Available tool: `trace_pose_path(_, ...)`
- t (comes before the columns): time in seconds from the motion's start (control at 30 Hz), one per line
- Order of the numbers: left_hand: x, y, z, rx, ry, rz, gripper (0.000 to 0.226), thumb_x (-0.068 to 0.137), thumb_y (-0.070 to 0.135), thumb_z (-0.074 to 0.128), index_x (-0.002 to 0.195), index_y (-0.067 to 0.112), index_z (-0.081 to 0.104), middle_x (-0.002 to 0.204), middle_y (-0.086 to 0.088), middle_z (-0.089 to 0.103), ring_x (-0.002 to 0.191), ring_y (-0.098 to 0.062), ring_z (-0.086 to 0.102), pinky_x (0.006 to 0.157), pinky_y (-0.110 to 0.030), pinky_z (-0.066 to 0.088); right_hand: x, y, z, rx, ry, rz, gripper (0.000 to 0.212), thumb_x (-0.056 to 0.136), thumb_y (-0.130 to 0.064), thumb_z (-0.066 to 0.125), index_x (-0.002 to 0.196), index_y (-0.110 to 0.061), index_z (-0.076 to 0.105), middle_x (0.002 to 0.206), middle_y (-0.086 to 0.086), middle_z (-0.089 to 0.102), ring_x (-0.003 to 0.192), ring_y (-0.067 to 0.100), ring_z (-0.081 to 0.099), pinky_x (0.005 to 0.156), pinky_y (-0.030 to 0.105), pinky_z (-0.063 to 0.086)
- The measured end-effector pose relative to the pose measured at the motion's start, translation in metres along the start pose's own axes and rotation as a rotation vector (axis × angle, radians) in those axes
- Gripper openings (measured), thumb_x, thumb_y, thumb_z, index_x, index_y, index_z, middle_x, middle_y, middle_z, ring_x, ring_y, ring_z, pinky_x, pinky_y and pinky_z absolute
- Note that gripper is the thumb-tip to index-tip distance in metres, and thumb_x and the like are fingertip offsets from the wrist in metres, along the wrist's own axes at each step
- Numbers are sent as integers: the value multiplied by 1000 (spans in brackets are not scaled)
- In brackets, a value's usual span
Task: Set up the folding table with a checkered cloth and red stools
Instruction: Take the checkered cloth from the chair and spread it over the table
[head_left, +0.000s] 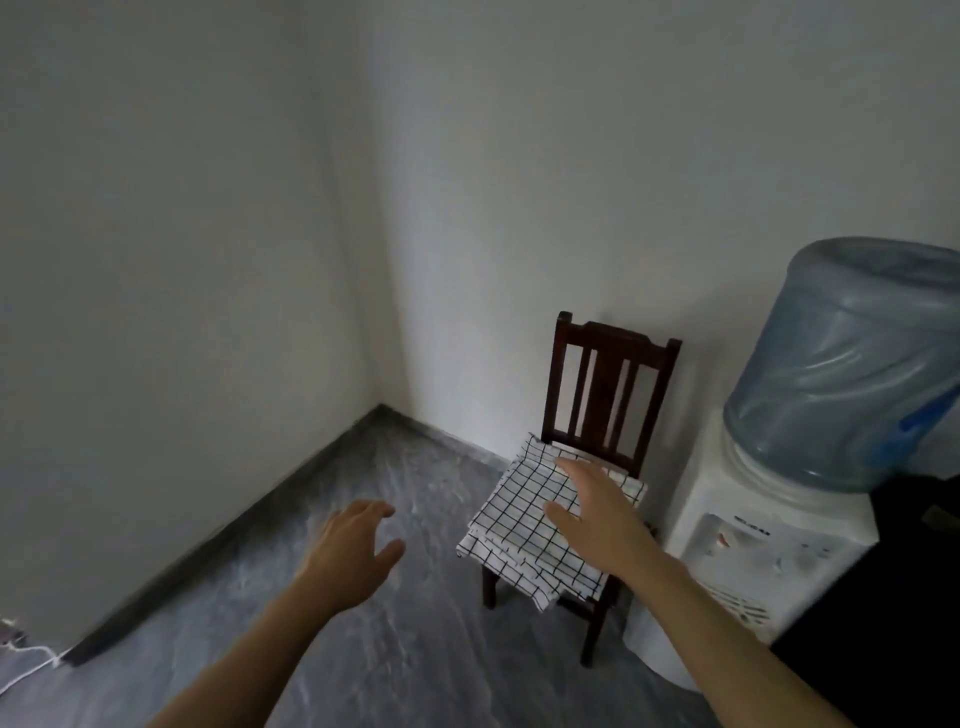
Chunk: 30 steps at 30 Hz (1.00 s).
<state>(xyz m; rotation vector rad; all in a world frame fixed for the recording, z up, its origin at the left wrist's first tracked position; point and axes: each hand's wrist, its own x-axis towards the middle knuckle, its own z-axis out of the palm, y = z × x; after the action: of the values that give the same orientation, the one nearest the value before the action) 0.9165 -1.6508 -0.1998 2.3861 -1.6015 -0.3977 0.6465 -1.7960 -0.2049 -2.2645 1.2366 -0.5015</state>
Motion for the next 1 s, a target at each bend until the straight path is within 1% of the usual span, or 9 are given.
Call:
trace_pose_path(0.1,47,6,-8,33,-27,30,54,94,48,54,141,24,43,149,1,41,136,-18,36,112,-33,30,38,6,1,14,-1,7,65,96,-42,55,152,-23,27,158,-2,29,146,16,22,120,42,24)
trace_pose_path(0.23,106,9,-5,22,-41,47,53,93,46,57,139,23,45,146,-1,44,134,-20,39,110,-34,31,71,19,12,-15,-30,43,65,97,-41,54,153,-22,27,158,0,29,146,17,22,120,39,22)
trace_pose_path(0.4,167,4,19,-6,-129,120,50,94,39,57,138,19,47,146,-3,43,135,-22,36,110,-32,28,93,54,35,-56,-77,187,64,96,-40,54,152,-23,26,157,0,30,145,17,24,119,37,23)
trace_pose_path(0.5,205,-8,36,-24,-125,163,46,93,37,58,135,20,51,141,-2,48,130,-21,41,108,-30,30,106,73,47,-90,-103,300,65,96,-39,55,152,-22,26,157,0,30,144,18,26,117,37,27)
trace_pose_path(0.63,259,-28,65,-62,-177,251,39,91,34,60,128,20,57,133,-1,54,123,-20,47,103,-31,35,124,85,73,-150,-110,427,65,95,-39,57,151,-22,28,154,-1,34,141,17,32,115,38,34)
trace_pose_path(0.77,311,-42,104,-104,-249,338,35,92,29,58,126,20,58,133,0,54,121,-18,48,100,-28,36,140,92,112,-216,-132,538,63,96,-41,54,151,-25,27,156,-2,31,143,16,28,118,35,28)
trace_pose_path(0.87,342,-52,138,-102,-318,379,33,94,28,56,127,19,57,131,0,54,120,-16,47,98,-25,36,150,103,141,-199,-164,603,63,97,-40,53,152,-27,26,157,-3,28,144,16,26,117,35,27)
trace_pose_path(0.93,359,-59,159,-111,-341,391,32,94,28,56,125,19,58,128,-1,57,116,-15,48,95,-25,38,154,112,158,-172,-156,633,62,97,-39,52,152,-26,27,157,-2,30,144,15,27,117,36,29)
trace_pose_path(1.0,374,-64,179,-98,-358,400,31,94,28,56,123,20,58,127,0,57,114,-15,49,94,-26,39,159,126,174,-151,-140,655,60,98,-37,53,151,-23,29,155,-1,33,143,15,29,115,31,28)
